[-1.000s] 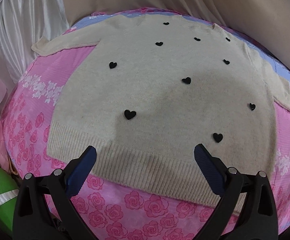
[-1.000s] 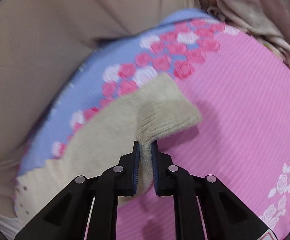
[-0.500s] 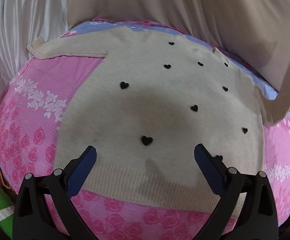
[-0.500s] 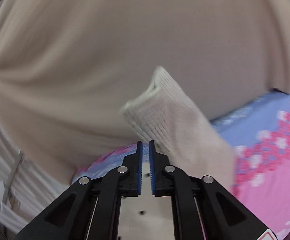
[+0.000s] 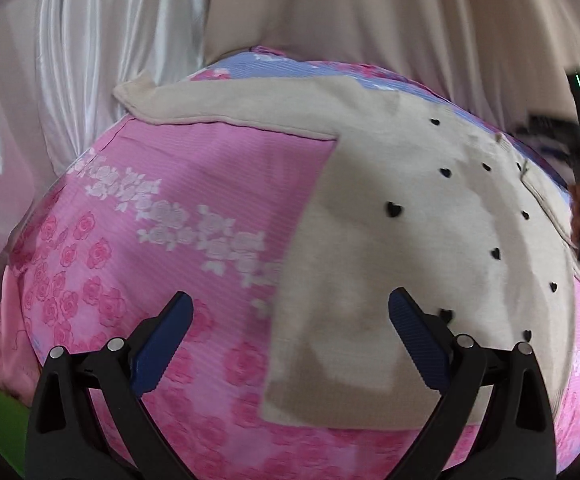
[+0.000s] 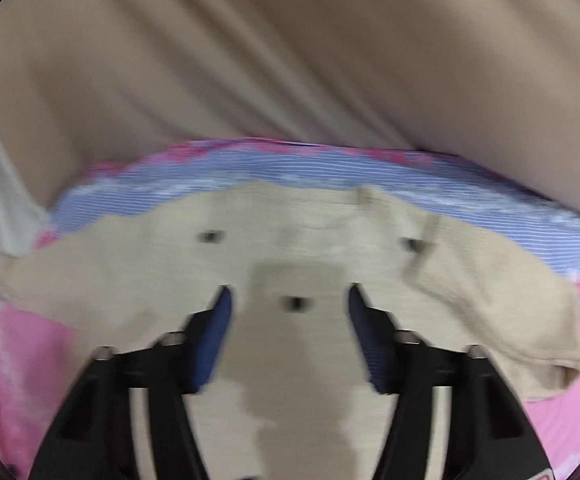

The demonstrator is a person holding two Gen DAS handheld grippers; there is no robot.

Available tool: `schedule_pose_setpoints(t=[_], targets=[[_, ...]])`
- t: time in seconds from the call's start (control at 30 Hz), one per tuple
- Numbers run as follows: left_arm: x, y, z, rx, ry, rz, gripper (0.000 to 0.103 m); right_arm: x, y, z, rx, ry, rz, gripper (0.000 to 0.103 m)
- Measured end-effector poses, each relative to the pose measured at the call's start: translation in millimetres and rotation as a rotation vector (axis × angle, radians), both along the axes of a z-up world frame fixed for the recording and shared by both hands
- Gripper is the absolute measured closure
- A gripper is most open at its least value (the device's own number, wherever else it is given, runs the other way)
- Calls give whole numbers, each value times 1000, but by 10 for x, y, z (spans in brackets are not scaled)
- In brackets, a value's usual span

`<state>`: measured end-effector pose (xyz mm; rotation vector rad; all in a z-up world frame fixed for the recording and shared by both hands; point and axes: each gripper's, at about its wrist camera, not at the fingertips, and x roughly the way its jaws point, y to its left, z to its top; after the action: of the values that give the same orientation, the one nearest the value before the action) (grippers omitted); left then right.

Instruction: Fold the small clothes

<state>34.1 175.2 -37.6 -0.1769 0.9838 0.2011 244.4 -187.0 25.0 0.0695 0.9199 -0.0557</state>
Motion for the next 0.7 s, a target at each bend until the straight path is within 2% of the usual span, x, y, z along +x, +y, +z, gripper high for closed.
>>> schedule_pose_setpoints(t=[0.07, 0.2, 0.23, 0.27, 0.3, 0.33, 0.37, 0.5, 0.6, 0.7], targets=[[22, 85, -55, -18, 12, 9, 7, 80, -327, -158, -84, 33, -70, 39], [82, 107, -176, -51, 45, 17, 7, 466, -806, -514, -181, 144, -127, 40], [98, 83, -189, -54, 51, 18, 7, 567, -895, -611, -206, 180, -136, 44], [108, 61, -197, -60, 56, 18, 7, 644, -981, -722, -210, 214, -144, 54], [102, 46, -206, -67, 60, 17, 7, 647, -1078, -793, -186, 238, -145, 88], [96, 32, -210, -72, 62, 16, 7, 653, -1202, -853, -129, 267, -154, 94], [98, 21, -211, -73, 63, 13, 7, 647, -1276, -834, -87, 255, -166, 97], [108, 40, -198, -69, 50, 16, 7, 484, -1247, -443, 59, 129, -144, 98], [187, 42, -167, -80, 38, 25, 7, 390, -793, -186, 188, 63, -17, 98], [307, 2, -112, -78, 20, 19, 7, 429, -174, -202, 217, 74, 128, 98]])
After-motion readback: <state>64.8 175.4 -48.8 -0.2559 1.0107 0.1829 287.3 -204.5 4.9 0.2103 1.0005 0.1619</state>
